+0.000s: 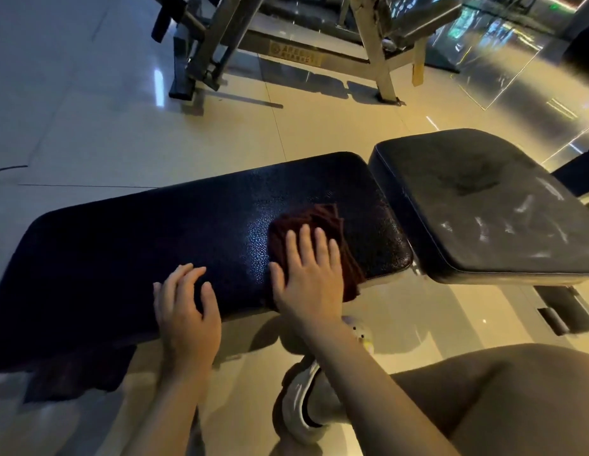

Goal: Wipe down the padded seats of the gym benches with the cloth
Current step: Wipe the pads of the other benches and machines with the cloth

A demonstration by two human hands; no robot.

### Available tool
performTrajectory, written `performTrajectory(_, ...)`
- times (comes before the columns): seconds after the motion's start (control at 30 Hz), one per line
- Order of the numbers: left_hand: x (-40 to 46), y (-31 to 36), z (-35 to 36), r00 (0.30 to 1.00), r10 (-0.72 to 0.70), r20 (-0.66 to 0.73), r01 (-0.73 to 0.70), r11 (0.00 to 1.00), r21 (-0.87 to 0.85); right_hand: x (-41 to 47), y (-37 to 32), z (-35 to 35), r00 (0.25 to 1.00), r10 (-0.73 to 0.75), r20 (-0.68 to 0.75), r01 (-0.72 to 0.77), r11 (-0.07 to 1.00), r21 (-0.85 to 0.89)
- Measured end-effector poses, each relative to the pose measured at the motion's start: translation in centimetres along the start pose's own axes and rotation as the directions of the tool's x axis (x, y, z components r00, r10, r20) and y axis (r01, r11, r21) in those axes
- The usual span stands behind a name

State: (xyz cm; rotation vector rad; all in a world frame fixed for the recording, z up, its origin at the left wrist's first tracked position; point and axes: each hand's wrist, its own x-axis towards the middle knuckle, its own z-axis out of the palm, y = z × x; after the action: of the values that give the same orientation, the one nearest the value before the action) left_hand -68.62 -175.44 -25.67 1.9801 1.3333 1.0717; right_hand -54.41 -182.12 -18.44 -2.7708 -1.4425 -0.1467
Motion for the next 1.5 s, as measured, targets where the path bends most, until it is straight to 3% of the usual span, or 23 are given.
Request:
performTrajectory(0.1,-0.3,0.3,-0.1,0.999,-0.03,-0.013,0.029,0.999,-0.032,2.3,-5.0,0.7,0.926,-0.305,0.222,0.3,0.952,0.056)
performTrajectory(0.2,0.0,0.1,-0.3,0.997,-0.075,0.002,0.075,0.995,-0.067,6.0,-5.3,0.8,0.872,-0.391,0.295,0.405,0.914,0.016)
performTrajectory(0.27,0.2,0.3,0.0,0.993,-0.113,0.015,0.114,0.991,-0.077,8.4,-2.7,0.4,0.909,-0.317,0.273,0.331,0.944,-0.007)
performTrajectory(0.4,0.1,0.5,0.8,0.998,-0.069,0.001,0.069,0.998,-0.005,11.5,6.7,-1.9,0.992,-0.009,0.125,0.017,0.998,-0.061)
performTrajectory(0.53,0.1,0.7,0.6,0.988,-0.153,-0.014,0.152,0.987,-0.06,10.2,13.4,-3.8,0.958,0.224,0.18,-0.254,0.953,0.166)
performTrajectory(0.6,0.0,0.9,0.5,0.99,-0.143,-0.013,0.142,0.987,-0.078,8.3,13.0,-3.9,0.954,0.253,0.161,-0.277,0.95,0.147)
performTrajectory(0.73,0.0,0.9,0.3,0.99,-0.14,-0.005,0.138,0.982,-0.127,4.5,8.2,-2.9,0.992,0.109,0.062,-0.108,0.994,-0.02)
performTrajectory(0.87,0.0,1.2,-1.3,0.987,-0.162,0.024,0.163,0.961,-0.225,1.0,-0.4,-0.6,0.986,-0.124,0.114,0.12,0.992,0.036)
performTrajectory(1.03,0.1,-1.9,-6.7,0.951,-0.289,-0.11,0.27,0.95,-0.157,-0.6,-11.7,2.3,0.857,-0.43,0.286,0.429,0.901,0.069)
performTrajectory(1.17,0.2,-3.0,-9.6,0.918,-0.369,-0.147,0.349,0.926,-0.144,-0.6,-15.1,3.4,0.741,-0.578,0.342,0.605,0.796,0.035)
performTrajectory(1.3,-0.6,-1.8,-8.9,0.937,-0.343,-0.073,0.33,0.933,-0.143,-0.6,-12.0,3.2,0.741,-0.592,0.317,0.613,0.789,0.042)
performTrajectory(1.43,-0.7,0.3,-7.5,0.968,-0.252,0.002,0.25,0.958,-0.138,-1.7,-6.3,1.9,0.85,-0.474,0.23,0.491,0.871,-0.02)
performTrajectory(1.5,-0.7,1.8,-6.7,0.987,-0.147,0.063,0.152,0.986,-0.075,-2.1,-2.5,1.1,0.915,-0.39,0.1,0.396,0.917,-0.051)
